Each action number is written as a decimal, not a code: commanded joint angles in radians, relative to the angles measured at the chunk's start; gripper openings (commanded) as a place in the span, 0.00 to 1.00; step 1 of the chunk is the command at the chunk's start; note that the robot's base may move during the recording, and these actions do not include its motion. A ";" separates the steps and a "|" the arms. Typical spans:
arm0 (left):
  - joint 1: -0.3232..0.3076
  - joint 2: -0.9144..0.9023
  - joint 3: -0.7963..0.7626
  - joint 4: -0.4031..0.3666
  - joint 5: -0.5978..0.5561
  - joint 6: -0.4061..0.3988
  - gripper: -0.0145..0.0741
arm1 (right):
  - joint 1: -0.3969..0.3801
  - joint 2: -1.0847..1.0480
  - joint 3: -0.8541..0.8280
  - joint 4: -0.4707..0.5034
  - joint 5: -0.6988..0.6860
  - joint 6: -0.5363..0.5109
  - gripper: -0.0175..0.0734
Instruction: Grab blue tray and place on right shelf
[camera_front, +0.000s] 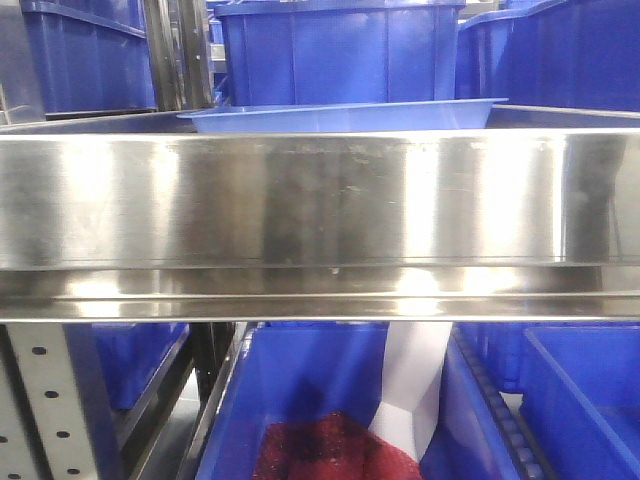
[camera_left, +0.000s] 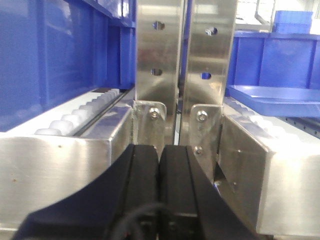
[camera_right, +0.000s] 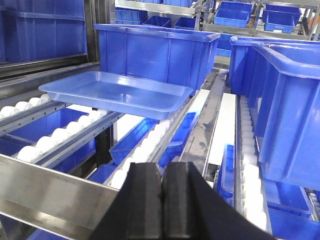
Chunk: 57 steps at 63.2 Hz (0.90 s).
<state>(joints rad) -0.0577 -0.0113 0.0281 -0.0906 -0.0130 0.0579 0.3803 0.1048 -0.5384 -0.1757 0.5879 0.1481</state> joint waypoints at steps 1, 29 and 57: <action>0.001 -0.015 0.030 -0.008 -0.094 0.005 0.11 | -0.001 0.014 -0.021 -0.013 -0.093 -0.004 0.25; 0.001 -0.015 0.030 -0.008 -0.094 0.005 0.11 | -0.001 0.014 -0.021 -0.013 -0.093 -0.004 0.25; 0.001 -0.015 0.030 -0.008 -0.094 0.005 0.11 | -0.241 -0.016 0.112 0.103 -0.190 -0.162 0.25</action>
<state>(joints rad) -0.0577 -0.0113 0.0281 -0.0906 -0.0207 0.0579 0.2037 0.0935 -0.4472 -0.0973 0.5333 0.0236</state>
